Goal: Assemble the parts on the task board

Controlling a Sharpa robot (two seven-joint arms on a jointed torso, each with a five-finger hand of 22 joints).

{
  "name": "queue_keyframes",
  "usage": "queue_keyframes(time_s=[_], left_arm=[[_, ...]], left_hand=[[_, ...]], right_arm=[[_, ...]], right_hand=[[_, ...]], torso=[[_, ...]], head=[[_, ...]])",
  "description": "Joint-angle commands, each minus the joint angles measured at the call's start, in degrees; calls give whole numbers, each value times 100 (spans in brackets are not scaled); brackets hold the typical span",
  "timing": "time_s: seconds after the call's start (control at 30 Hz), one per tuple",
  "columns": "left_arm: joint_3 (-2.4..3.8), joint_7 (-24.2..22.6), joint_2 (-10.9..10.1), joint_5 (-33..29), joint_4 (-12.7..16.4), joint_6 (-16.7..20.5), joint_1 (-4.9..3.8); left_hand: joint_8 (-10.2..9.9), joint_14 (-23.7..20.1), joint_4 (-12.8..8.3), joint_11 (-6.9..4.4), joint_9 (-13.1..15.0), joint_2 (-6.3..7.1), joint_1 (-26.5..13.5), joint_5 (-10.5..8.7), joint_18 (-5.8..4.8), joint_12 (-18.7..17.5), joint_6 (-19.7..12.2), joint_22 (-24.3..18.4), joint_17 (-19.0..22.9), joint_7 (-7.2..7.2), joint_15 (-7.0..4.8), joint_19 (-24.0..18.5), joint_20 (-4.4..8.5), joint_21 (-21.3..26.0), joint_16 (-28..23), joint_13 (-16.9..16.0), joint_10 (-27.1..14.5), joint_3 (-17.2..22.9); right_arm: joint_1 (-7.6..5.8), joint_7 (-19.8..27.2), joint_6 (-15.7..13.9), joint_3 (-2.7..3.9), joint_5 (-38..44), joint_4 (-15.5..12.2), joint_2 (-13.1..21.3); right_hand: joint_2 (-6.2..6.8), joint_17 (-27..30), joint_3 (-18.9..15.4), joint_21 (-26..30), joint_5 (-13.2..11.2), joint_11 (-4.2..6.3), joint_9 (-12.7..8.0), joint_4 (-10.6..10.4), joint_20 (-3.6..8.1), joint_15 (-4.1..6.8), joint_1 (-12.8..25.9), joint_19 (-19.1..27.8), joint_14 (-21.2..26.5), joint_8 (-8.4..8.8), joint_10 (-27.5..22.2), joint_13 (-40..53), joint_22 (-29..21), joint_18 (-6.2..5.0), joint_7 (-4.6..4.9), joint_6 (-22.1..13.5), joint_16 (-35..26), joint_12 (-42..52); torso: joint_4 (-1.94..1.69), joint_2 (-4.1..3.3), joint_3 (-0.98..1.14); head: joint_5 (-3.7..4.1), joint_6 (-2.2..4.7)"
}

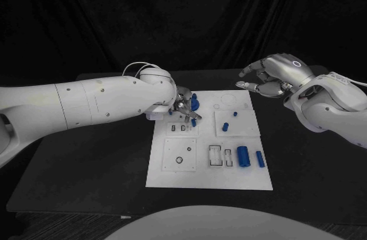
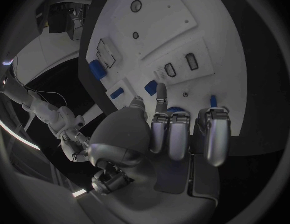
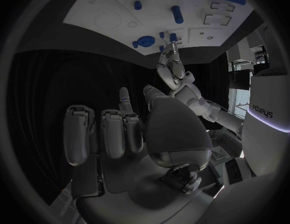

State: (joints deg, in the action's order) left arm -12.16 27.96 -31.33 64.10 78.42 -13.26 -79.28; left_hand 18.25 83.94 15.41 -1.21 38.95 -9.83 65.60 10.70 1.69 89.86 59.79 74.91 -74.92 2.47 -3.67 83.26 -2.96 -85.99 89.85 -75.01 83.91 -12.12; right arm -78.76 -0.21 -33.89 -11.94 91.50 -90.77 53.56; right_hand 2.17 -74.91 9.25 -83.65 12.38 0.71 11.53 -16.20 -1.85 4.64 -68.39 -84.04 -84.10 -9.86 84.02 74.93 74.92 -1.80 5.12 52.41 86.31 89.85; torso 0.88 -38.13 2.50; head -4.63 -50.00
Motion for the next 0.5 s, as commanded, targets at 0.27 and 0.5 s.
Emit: queue_keyframes(time_s=[0.27,0.5], left_arm=[[4,-128,57,25,-74,-162,60],[4,-135,85,25,-110,-192,103]], left_hand=[[-106,606,-16,1,-54,15,76,16,49,14,49,787,-1508,16,2,-53,9,36,15,-1499,609,76],[-255,606,-150,2,-113,8,239,33,55,14,93,773,-1508,16,2,-72,9,59,15,-1499,609,223]], right_arm=[[15,-7,-104,5,8,24,-14],[16,-4,-108,5,8,35,-21]], right_hand=[[3,-692,20,47,32,-28,7,1,-27,-48,-62,-277,-436,-30,598,1507,1279,8,3,35,-8,15],[3,-692,20,47,32,-28,7,1,-27,-48,-62,-277,-436,-30,598,1507,1279,8,3,35,-8,15]], torso=[[7,2,4],[9,1,4]], head=[[2,0],[13,0]])
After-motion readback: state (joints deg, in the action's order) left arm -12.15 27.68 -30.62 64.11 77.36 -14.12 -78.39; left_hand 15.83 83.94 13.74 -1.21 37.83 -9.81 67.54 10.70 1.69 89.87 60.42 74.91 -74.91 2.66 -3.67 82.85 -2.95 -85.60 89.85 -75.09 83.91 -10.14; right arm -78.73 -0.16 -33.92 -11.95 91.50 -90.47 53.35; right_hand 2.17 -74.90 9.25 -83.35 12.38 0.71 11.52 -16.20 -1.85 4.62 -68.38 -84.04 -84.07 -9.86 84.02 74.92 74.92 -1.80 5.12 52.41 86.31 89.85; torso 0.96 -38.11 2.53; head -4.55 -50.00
